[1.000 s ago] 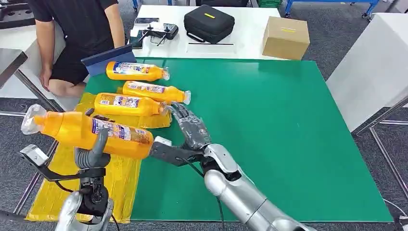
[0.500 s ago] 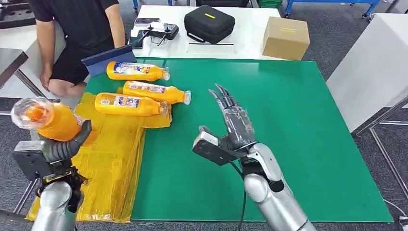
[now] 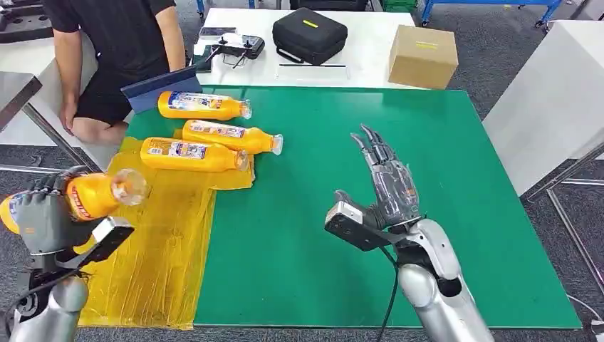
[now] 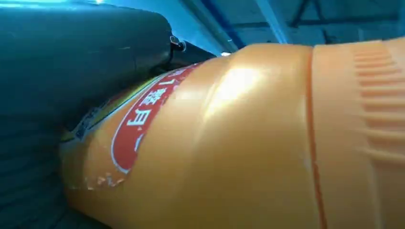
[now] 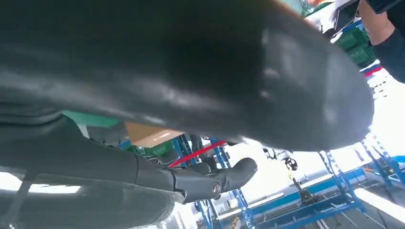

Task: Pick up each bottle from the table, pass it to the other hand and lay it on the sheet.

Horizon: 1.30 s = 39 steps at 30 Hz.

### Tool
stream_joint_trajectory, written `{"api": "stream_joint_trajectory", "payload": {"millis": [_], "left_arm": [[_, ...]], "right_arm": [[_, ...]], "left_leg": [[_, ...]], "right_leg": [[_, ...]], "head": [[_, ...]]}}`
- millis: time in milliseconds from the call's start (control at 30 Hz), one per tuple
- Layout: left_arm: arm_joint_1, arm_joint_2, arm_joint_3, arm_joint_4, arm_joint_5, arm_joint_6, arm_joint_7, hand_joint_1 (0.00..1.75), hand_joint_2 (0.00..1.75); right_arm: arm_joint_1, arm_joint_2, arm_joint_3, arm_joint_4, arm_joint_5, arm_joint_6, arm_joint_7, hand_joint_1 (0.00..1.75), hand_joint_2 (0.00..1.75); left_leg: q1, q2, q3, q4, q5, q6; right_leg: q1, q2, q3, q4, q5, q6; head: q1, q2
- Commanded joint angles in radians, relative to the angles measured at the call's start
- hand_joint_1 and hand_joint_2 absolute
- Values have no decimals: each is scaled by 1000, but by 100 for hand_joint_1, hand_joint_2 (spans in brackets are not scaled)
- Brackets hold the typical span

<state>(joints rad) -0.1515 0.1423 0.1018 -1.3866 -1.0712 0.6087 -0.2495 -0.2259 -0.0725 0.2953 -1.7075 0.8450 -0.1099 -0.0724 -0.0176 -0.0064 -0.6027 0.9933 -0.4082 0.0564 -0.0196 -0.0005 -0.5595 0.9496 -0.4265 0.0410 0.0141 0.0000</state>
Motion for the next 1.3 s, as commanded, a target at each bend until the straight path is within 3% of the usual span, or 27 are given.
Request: {"api": "stream_joint_trajectory", "payload": {"millis": [33,300,333,367,400,1100,1300], "left_arm": [[-82,42,-58,427,-135,89,11,175,175],[-71,30,-40,426,-125,89,-32,175,175],[-72,28,-44,433,-117,89,-35,51,175],[-74,37,-65,454,-113,83,-33,0,175],[-74,37,-65,454,-113,83,-33,0,0],[59,22,-19,272,-56,89,-112,0,0],[105,18,-27,174,158,56,-150,0,0]], "right_arm": [[-79,18,-26,87,6,21,-23,0,0],[-86,23,-24,123,13,21,-30,0,0],[-84,23,-24,125,13,20,-31,0,0],[-81,21,-23,130,14,19,-36,0,0],[-81,21,-23,130,14,19,-36,0,0],[-101,14,4,190,1,9,-71,0,0],[-114,12,-3,198,-13,-6,-71,0,0]], "left_leg": [[-1,1,5,-2,0,-4],[1,2,4,-1,-1,-4],[1,1,2,-1,0,-3],[1,1,4,-1,-1,-5],[1,2,3,-1,-1,-4],[1,3,2,0,-1,-4],[1,3,2,0,-1,-4]], "right_leg": [[-1,1,4,-1,0,-2],[1,0,4,-1,1,-5],[0,0,2,0,1,-4],[1,0,4,-1,0,-5],[1,0,3,-1,1,-5],[1,2,3,0,1,-4],[1,2,3,0,1,-5]], "head": [[0,0],[0,0],[0,0],[0,0],[0,0],[0,0],[0,0]]}}
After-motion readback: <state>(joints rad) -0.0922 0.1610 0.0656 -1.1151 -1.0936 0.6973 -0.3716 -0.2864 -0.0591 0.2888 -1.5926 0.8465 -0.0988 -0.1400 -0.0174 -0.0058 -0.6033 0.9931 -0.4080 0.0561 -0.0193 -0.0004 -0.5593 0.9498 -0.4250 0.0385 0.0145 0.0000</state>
